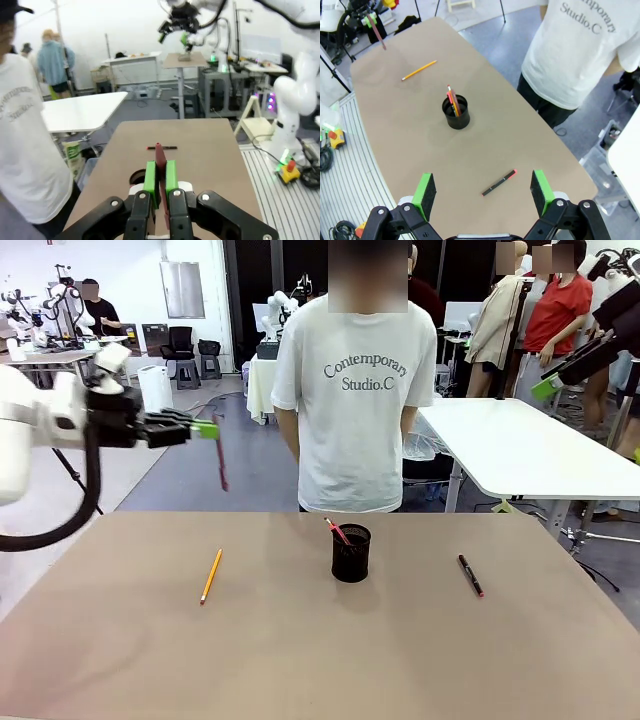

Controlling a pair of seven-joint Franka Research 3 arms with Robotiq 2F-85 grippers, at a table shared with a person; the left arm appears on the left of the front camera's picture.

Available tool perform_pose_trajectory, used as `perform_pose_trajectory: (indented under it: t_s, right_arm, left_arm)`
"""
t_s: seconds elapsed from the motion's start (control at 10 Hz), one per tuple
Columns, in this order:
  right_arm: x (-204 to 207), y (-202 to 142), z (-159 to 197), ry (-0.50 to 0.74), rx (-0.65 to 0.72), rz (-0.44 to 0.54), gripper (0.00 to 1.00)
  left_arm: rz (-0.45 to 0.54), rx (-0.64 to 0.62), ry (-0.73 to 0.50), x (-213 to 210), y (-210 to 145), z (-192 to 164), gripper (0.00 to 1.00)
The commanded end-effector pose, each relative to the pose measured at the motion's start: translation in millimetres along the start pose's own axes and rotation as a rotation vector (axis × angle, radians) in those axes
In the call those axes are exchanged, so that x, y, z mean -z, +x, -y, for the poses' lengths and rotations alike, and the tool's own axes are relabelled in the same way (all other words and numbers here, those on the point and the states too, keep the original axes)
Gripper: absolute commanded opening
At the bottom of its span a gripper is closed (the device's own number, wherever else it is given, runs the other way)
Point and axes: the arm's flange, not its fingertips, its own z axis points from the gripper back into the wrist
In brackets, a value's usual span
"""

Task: Place the pens into the pen holder.
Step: Pick up a writing instrument from the table and place it into the Pen holder.

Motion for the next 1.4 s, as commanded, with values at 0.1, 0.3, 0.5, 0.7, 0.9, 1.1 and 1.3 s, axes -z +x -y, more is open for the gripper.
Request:
perform_pose_trajectory:
  t_s: [0.1, 0.3, 0.5, 0.7, 0.9, 1.1, 1.3]
  right_arm:
    - [-0.8, 0.8, 0.1, 0.005, -0.004, 0.015, 1.00]
    - [-0.8, 0.8, 0.1, 0.005, -0.004, 0.015, 1.00]
    - [-0.8, 0.8, 0.1, 0.005, -0.004, 0.015, 1.00]
    - [-0.8, 0.8, 0.1, 0.005, -0.004, 0.015, 1.00]
    - [-0.8, 0.8, 0.1, 0.005, -0.004, 0.015, 1.00]
    - [-0.8, 0.8, 0.1, 0.005, -0.004, 0.015, 1.00]
    - [-0.8, 0.8, 0.1, 0.005, -0.004, 0.015, 1.00]
  left_arm:
    - [-0.026, 0.136, -0.070, 57.3, -25.3, -26.6, 0.00]
    - [-0.010, 0.133, -0.112, 93.6, -34.7, -38.6, 0.00]
    - [0.040, 0.081, -0.133, 115.9, -32.2, -53.7, 0.00]
    - [-0.005, 0.113, -0.131, 113.6, -38.7, -42.9, 0.00]
    - [-0.005, 0.113, -0.131, 113.6, -38.7, -42.9, 0.00]
    - [0.007, 0.091, -0.141, 115.1, -36.6, -49.2, 0.00]
    - [0.015, 0.110, -0.114, 139.4, -45.5, -73.3, 0.00]
